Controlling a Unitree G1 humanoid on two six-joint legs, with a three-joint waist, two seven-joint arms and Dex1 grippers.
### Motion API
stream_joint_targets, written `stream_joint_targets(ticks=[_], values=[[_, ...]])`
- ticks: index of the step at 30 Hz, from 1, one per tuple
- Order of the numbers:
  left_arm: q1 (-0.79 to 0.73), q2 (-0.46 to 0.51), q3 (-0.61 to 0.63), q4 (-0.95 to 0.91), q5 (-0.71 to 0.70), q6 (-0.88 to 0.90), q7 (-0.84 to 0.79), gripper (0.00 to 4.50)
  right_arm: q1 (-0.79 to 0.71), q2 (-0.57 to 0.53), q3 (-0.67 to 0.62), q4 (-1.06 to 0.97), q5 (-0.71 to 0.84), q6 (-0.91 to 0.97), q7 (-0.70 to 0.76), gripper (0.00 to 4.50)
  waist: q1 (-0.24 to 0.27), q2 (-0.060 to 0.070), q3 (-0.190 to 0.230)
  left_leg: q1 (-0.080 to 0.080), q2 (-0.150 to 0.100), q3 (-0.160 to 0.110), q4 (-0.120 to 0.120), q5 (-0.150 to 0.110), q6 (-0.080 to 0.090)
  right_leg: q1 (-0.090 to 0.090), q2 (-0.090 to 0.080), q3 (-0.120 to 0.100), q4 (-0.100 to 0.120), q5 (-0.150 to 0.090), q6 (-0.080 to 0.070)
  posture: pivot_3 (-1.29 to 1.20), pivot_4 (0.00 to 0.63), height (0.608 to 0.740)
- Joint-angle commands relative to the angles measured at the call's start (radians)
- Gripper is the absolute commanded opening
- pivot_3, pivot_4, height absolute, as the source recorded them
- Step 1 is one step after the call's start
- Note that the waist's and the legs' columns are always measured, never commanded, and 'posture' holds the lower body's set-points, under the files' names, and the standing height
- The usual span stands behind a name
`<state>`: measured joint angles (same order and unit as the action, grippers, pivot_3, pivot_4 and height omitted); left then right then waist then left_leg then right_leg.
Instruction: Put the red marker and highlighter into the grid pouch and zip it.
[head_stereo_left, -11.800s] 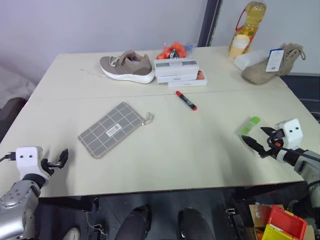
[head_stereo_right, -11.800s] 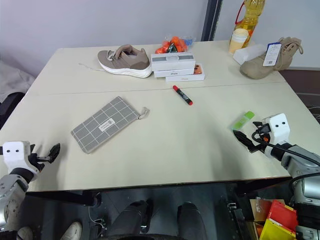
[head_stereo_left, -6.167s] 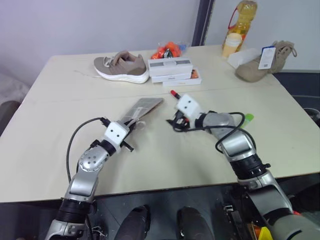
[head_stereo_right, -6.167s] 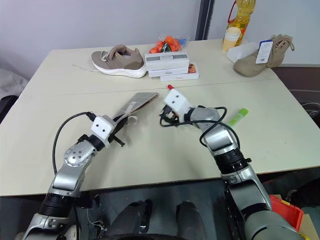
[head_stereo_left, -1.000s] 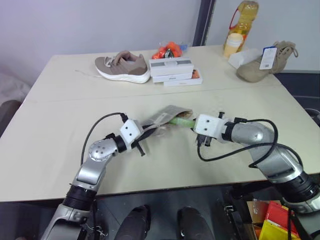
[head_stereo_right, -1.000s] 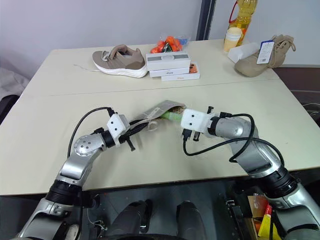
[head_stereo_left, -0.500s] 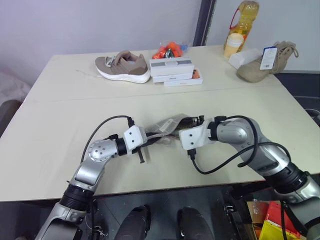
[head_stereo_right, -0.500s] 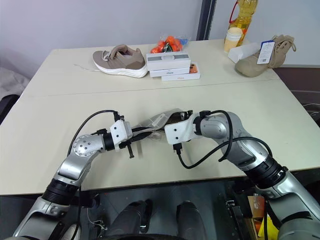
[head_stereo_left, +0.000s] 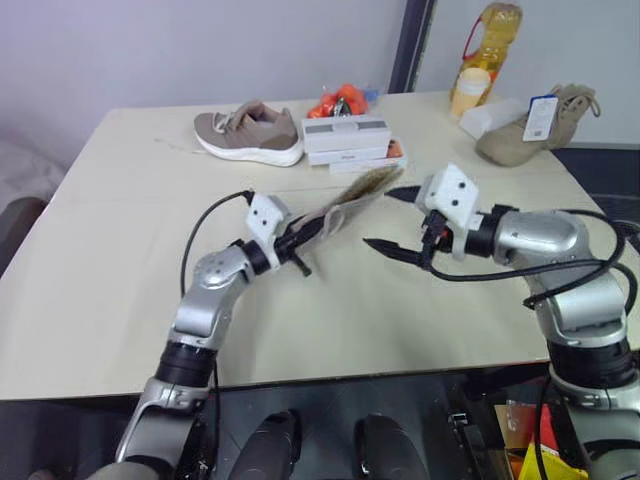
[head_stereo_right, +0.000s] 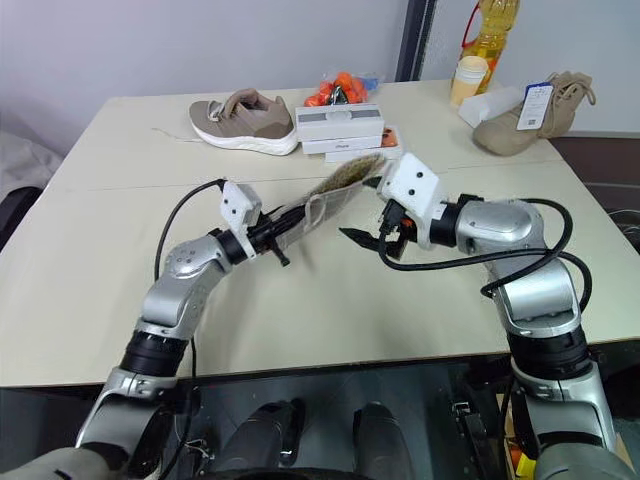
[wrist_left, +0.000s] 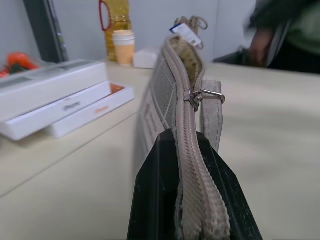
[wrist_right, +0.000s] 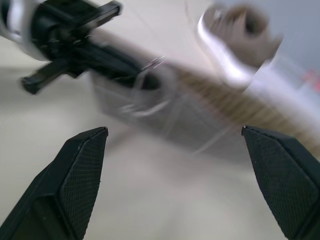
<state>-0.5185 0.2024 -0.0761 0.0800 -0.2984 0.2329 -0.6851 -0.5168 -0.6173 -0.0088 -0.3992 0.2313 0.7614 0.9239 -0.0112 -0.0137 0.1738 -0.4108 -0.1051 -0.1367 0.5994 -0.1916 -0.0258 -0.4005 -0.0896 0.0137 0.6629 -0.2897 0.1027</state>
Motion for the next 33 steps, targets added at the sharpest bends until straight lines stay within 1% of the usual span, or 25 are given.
stream_joint_targets(ticks=[1, 2, 4, 10, 12, 13, 14, 15, 16, 17, 18, 19, 20, 27, 33], values=[[-0.035, -0.025, 0.021, -0.005, -0.057, 0.055, 0.002, 0.0, 0.015, 0.048, -0.019, -0.047, 0.057, 0.055, -0.075, 4.45, -0.005, 0.0, 0.0, 0.0, 0.0, 0.001, 0.0, 0.0, 0.0, -0.001, 0.0, 0.0, 0.0, 0.0, 0.0, 0.0, 0.15, 0.74], [-0.046, -0.048, 0.028, 0.003, -0.077, 0.083, 0.013, 0.0, 0.015, 0.102, -0.019, -0.03, 0.055, 0.081, -0.141, 4.45, -0.007, 0.0, 0.0, 0.0, 0.0, 0.001, -0.001, 0.0, 0.0, -0.001, 0.0, 0.0, 0.0, 0.0, 0.0, 0.0, 0.15, 0.74], [-0.059, -0.078, 0.035, 0.01, -0.099, 0.112, 0.026, 0.0, 0.016, 0.171, -0.012, -0.018, 0.051, 0.107, -0.223, 4.45, -0.004, 0.0, 0.0, 0.0, 0.001, 0.001, -0.001, 0.0, 0.0, -0.002, 0.0, 0.0, 0.002, 0.0, 0.0, 0.0, 0.15, 0.74], [-0.05, -0.1, 0.031, -0.009, -0.116, 0.145, 0.021, 0.0, 0.015, 0.259, 0.025, -0.002, 0.054, 0.103, -0.32, 4.45, 0.0, 0.0, 0.0, 0.0, 0.0, 0.001, 0.0, 0.0, 0.0, -0.002, 0.001, 0.001, 0.001, 0.0, 0.0, 0.0, 0.15, 0.74], [-0.045, -0.099, 0.025, -0.016, -0.113, 0.149, 0.018, 0.0, 0.01, 0.279, 0.028, 0.016, 0.059, 0.1, -0.342, 3.93, -0.001, 0.0, 0.0, 0.0, 0.0, 0.001, 0.0, 0.0, 0.0, -0.002, 0.001, 0.001, 0.001, 0.0, 0.0, 0.0, 0.15, 0.74], [-0.044, -0.098, 0.022, -0.018, -0.11, 0.148, 0.017, 0.0, 0.009, 0.287, 0.027, 0.021, 0.066, 0.102, -0.349, 3.58, -0.001, 0.0, 0.0, 0.0, 0.0, 0.001, 0.0, 0.0, 0.0, -0.002, 0.001, 0.001, 0.001, 0.0, 0.0, 0.0, 0.15, 0.74], [-0.043, -0.097, 0.021, -0.021, -0.109, 0.148, 0.018, 0.0, 0.007, 0.289, 0.027, 0.024, 0.071, 0.103, -0.353, 3.11, -0.002, 0.0, 0.0, 0.0, 0.0, 0.001, 0.0, 0.0, 0.0, -0.002, 0.001, 0.001, 0.002, 0.0, 0.0, 0.0, 0.15, 0.74], [-0.042, -0.098, 0.023, -0.024, -0.111, 0.15, 0.02, 0.0, 0.006, 0.289, 0.028, 0.027, 0.073, 0.101, -0.356, 2.54, -0.002, 0.0, 0.0, 0.0, 0.0, 0.001, 0.0, 0.0, 0.0, -0.002, 0.001, 0.001, 0.002, 0.0, 0.0, 0.0, 0.15, 0.74], [-0.041, -0.097, 0.024, -0.026, -0.112, 0.15, 0.022, 0.0, 0.005, 0.287, 0.029, 0.029, 0.076, 0.1, -0.359, 2.09, -0.002, 0.0, 0.0, 0.0, 0.0, 0.001, 0.0, 0.0, 0.0, -0.002, 0.001, 0.001, 0.002, 0.0, 0.0, 0.0, 0.15, 0.74], [-0.039, -0.097, 0.025, -0.027, -0.112, 0.15, 0.024, 0.0, 0.003, 0.285, 0.027, 0.031, 0.08, 0.1, -0.361, 1.52, -0.001, 0.0, 0.0, 0.0, 0.0, 0.001, 0.0, 0.0, 0.0, -0.002, 0.001, 0.001, 0.002, 0.0, 0.0, 0.0, 0.15, 0.74], [-0.036, -0.096, 0.026, -0.03, -0.112, 0.15, 0.026, 0.0, 0.002, 0.281, 0.026, 0.034, 0.082, 0.099, -0.363, 1.08, -0.001, 0.0, 0.0, 0.0, 0.0, 0.001, 0.0, 0.0, 0.0, -0.002, 0.001, 0.001, 0.002, 0.0, 0.0, 0.0, 0.15, 0.74], [-0.034, -0.095, 0.026, -0.033, -0.112, 0.149, 0.027, 0.0, 0.001, 0.278, 0.026, 0.036, 0.085, 0.098, -0.365, 0.42, -0.001, 0.0, 0.0, 0.0, 0.0, 0.001, 0.0, 0.0, 0.0, -0.002, 0.001, 0.001, 0.002, 0.0, 0.0, 0.0, 0.15, 0.74], [-0.03, -0.093, 0.026, -0.037, -0.109, 0.147, 0.03, 0.0, -0.001, 0.274, 0.022, 0.038, 0.087, 0.099, -0.366, 0.03, -0.001, 0.0, 0.0, 0.0, 0.0, 0.001, 0.0, 0.0, 0.0, -0.002, 0.001, 0.001, 0.002, 0.0, 0.0, 0.0, 0.15, 0.74], [-0.013, -0.052, 0.025, -0.046, -0.073, 0.102, 0.034, 0.0, -0.033, 0.215, -0.016, 0.056, 0.071, 0.081, -0.391, 0.03, -0.002, 0.0, 0.0, 0.0, 0.0, 0.001, 0.0, 0.0, 0.0, -0.002, 0.001, 0.001, 0.002, 0.0, 0.0, 0.0, 0.15, 0.74], [0.0, 0.051, 0.012, -0.013, 0.019, -0.008, -0.005, 0.0, -0.109, 0.056, -0.084, 0.162, -0.01, 0.007, -0.435, 0.03, 0.0, 0.0, 0.0, 0.0, 0.0, 0.001, 0.0, 0.0, 0.0, -0.002, 0.001, 0.001, 0.001, 0.0, 0.0, 0.0, 0.15, 0.74]])
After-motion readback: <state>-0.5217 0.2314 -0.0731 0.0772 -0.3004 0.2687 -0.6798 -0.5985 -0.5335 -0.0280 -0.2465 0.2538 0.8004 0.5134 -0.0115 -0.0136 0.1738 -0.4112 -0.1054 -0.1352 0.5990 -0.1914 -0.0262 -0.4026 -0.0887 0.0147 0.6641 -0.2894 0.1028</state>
